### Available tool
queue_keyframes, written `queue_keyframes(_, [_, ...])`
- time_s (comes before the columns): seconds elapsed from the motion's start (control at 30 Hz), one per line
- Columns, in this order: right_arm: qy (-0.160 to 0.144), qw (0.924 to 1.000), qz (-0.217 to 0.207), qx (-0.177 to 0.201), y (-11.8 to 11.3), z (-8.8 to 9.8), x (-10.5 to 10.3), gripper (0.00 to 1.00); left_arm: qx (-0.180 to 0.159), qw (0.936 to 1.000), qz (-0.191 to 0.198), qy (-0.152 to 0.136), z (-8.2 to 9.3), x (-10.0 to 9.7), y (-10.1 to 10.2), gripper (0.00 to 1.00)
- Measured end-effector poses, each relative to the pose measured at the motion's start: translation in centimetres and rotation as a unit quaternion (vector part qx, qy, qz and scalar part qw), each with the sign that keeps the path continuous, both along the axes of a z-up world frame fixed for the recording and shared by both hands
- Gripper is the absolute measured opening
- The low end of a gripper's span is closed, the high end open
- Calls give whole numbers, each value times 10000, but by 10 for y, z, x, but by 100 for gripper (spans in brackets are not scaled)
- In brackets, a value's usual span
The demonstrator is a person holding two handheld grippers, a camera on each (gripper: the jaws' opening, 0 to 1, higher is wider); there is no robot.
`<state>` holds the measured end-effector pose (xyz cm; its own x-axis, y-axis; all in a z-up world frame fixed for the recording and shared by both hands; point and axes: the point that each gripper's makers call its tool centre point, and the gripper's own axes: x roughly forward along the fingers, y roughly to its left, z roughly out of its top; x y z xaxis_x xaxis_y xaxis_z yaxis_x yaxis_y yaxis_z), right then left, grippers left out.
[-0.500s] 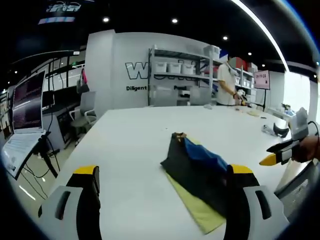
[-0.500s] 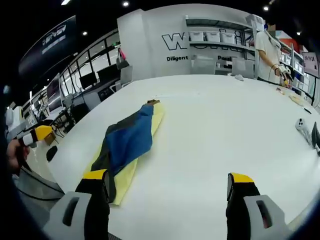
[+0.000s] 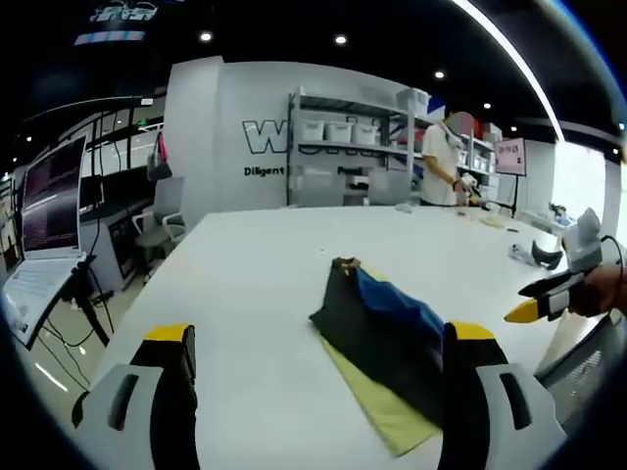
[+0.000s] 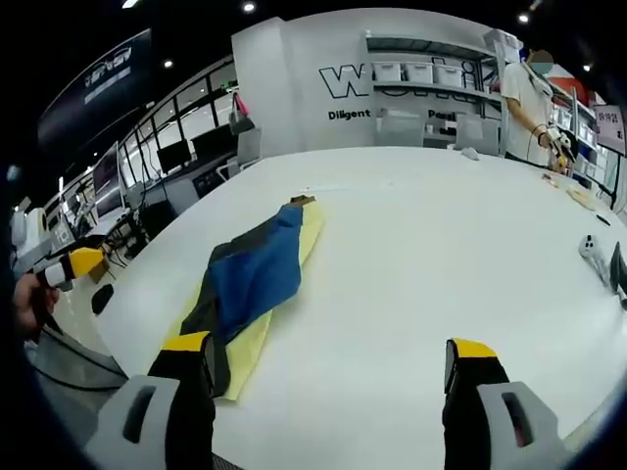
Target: Fold the garment on the visible template until the final outline fits inside the template.
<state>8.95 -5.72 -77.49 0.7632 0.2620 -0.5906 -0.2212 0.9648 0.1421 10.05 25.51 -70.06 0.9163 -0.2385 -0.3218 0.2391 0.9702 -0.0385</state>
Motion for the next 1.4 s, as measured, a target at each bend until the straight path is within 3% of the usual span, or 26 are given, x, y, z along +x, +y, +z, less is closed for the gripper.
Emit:
queue_keyframes(0.4, [39,10000,43,37,2,-2,-1,96,72,9998,-155,83,-7,-4,-5,96])
queue_keyframes(0.53, [-20,9998,106,176,6,0,1,95,-95,9992,-358,149,-9,-6,-14,96])
queue_keyframes(0.7, [-30,9997,135,183,9,0,2,95,-71,9984,-523,206,-11,-8,-23,95])
queue_keyframes(0.97, [10,9996,246,155,12,-2,1,95,31,9926,-1129,450,-23,-17,-54,94])
queue_keyframes(1.23, [24,9996,240,175,12,-4,1,94,420,9765,-1958,792,-43,-33,-83,86])
queue_keyframes(1.4, [35,9995,237,190,13,-6,1,93,518,9662,-2409,759,-47,-43,-110,85])
